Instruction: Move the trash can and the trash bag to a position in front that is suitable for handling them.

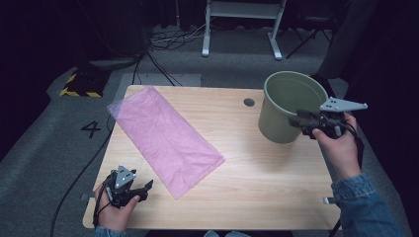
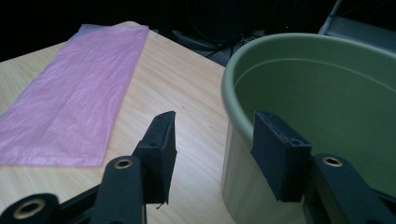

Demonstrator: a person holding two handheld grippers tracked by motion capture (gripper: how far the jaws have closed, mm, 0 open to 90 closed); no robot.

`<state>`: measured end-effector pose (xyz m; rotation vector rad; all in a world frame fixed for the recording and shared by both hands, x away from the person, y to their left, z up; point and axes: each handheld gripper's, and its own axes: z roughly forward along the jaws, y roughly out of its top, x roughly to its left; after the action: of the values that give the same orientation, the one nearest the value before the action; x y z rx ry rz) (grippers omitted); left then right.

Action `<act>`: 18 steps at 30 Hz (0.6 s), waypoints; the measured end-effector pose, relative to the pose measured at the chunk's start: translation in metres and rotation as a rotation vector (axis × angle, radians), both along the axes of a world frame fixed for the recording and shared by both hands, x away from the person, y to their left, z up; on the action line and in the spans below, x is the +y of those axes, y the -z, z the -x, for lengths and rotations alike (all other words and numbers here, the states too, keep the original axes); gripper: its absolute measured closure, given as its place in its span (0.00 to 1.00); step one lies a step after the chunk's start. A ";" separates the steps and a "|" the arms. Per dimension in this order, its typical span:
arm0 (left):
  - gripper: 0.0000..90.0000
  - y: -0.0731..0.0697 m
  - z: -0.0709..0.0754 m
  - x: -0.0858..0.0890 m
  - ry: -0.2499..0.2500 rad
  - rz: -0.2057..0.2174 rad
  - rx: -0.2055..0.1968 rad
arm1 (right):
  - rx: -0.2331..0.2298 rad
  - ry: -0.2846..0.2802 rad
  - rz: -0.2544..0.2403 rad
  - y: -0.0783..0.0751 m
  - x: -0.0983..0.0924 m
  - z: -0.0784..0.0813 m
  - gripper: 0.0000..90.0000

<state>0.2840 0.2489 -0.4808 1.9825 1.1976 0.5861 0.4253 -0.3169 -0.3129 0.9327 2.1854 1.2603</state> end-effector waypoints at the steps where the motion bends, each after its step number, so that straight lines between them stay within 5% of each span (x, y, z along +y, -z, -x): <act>1: 0.30 0.000 0.000 0.000 0.000 0.000 0.000 | 0.000 0.000 0.000 0.000 0.000 0.000 0.55; 10: 0.30 0.007 0.005 0.003 0.005 -0.010 0.026 | 0.020 -0.002 0.038 0.002 0.020 -0.042 0.55; 18: 0.30 0.010 0.004 0.004 0.003 -0.013 0.035 | 0.048 -0.036 0.112 0.014 0.039 -0.061 0.71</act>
<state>0.2796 0.2526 -0.4910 2.0132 1.2146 0.5607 0.4863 -0.2780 -0.3265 0.8910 2.2937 1.1291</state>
